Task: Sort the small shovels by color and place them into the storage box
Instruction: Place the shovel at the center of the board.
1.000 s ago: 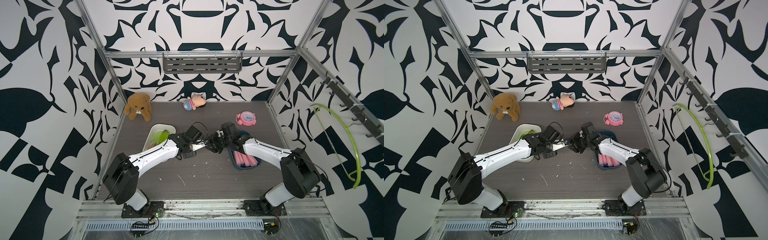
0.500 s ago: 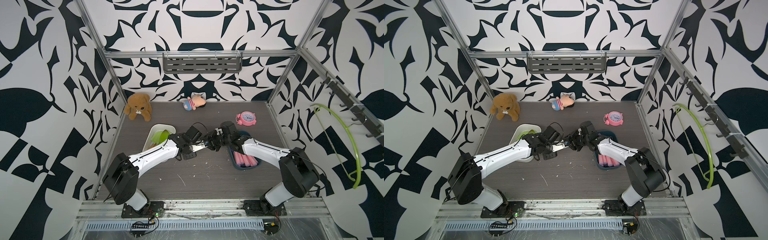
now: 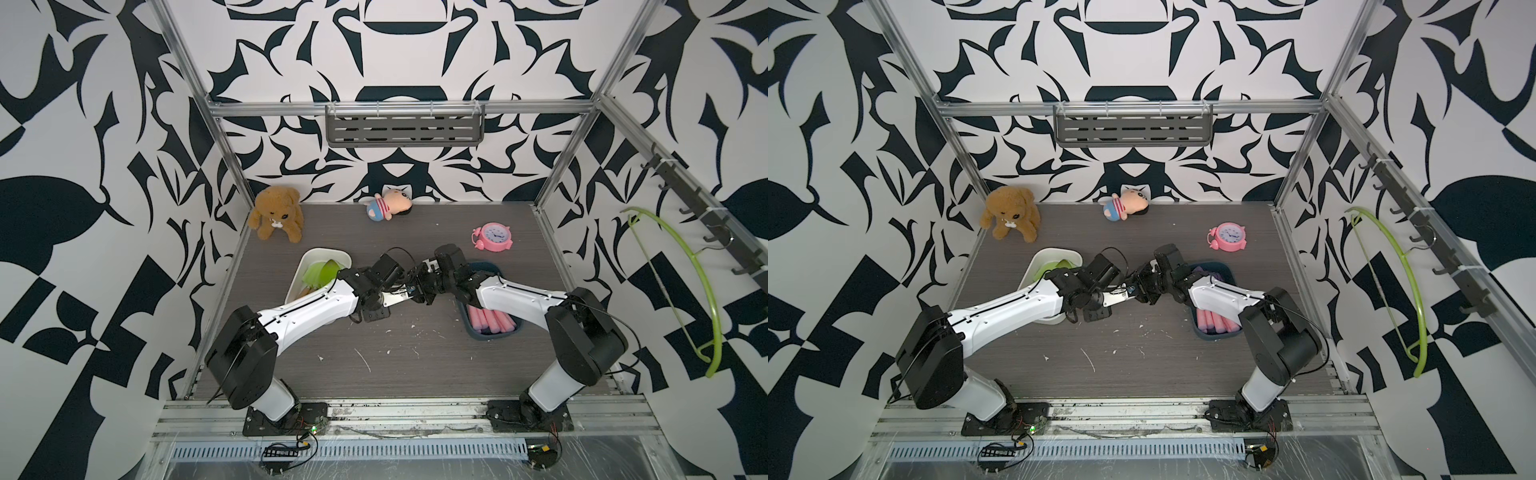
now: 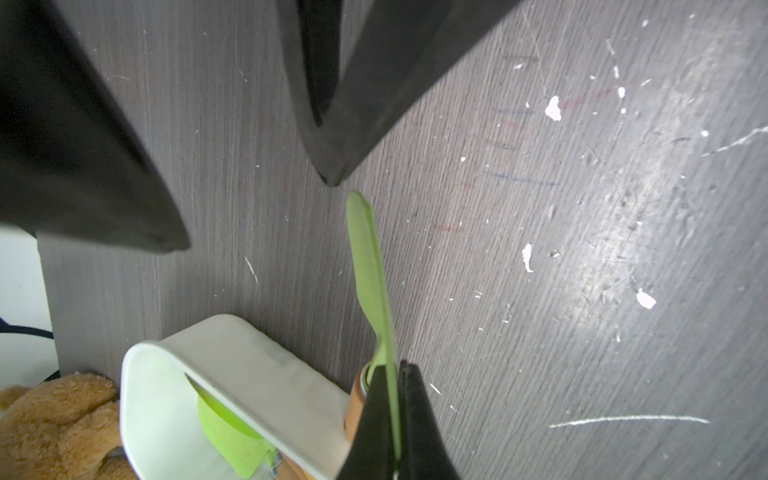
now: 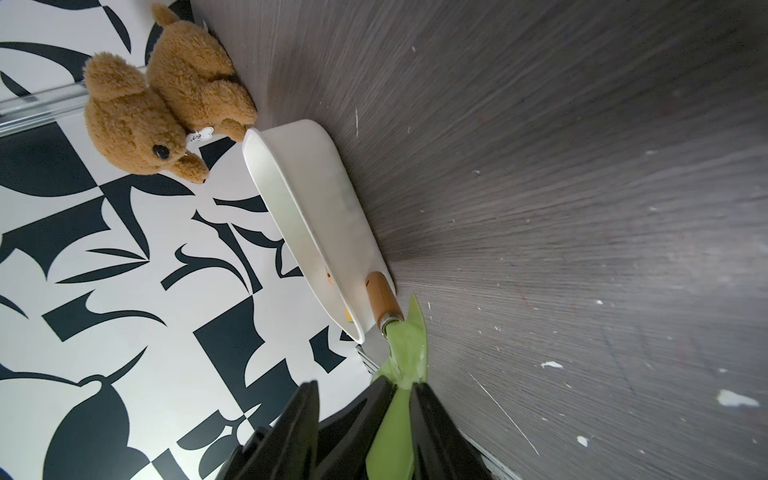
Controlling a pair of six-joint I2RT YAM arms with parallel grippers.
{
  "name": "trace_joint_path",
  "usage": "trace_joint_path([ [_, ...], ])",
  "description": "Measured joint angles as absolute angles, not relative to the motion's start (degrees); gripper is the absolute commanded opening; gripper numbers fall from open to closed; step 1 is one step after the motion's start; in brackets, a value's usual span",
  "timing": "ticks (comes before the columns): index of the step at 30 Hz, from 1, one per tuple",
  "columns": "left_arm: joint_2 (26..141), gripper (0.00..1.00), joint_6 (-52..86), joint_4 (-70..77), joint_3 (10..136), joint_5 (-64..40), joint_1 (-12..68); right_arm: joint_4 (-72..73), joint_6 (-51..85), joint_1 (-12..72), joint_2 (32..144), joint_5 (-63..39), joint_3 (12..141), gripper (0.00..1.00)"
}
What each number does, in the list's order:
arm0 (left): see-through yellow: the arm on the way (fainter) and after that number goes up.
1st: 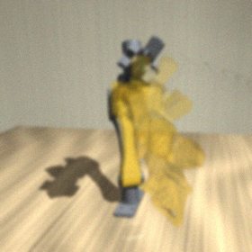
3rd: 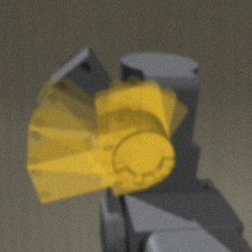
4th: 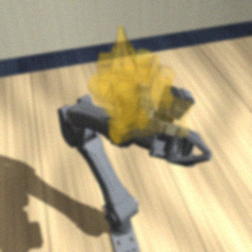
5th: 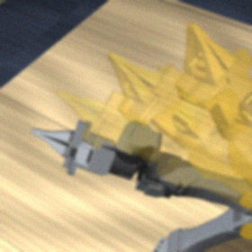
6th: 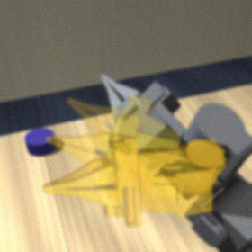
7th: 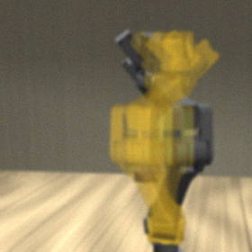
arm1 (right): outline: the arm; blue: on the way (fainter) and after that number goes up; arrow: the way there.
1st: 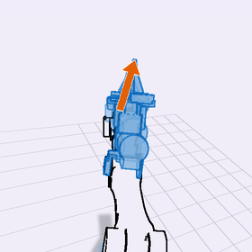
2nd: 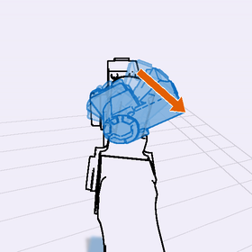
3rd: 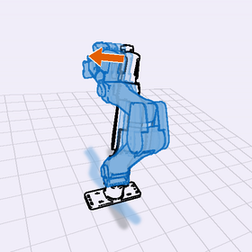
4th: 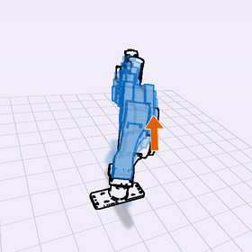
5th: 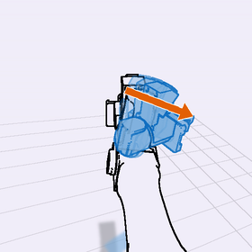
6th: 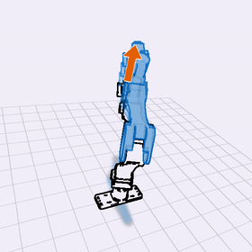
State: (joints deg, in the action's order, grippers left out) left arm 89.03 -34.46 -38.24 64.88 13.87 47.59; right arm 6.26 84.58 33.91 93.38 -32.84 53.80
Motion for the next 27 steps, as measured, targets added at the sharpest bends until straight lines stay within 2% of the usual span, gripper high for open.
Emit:
trace_joint_path([
  [10,92.7,0.0,-30.0,-32.8,65.0,12.4,47.7,-9.7,74.2,28.4,81.6,-29.4,51.2,0.4],
  [14,95.4,0.04,-28.8,-32.4,66.5,14.5,48.9,-15.1,70.8,26.6,77.8,-26.9,49.3,0.4],
  [20,99.0,0.11,-27.0,-31.7,67.7,15.0,51.2,-19.3,68.4,25.2,73.3,-24.1,46.1,0.4],
  [27,102.2,0.14,-24.3,-31.8,68.2,13.0,53.1,-20.1,67.4,24.7,70.1,-22.4,43.5,0.4],
])
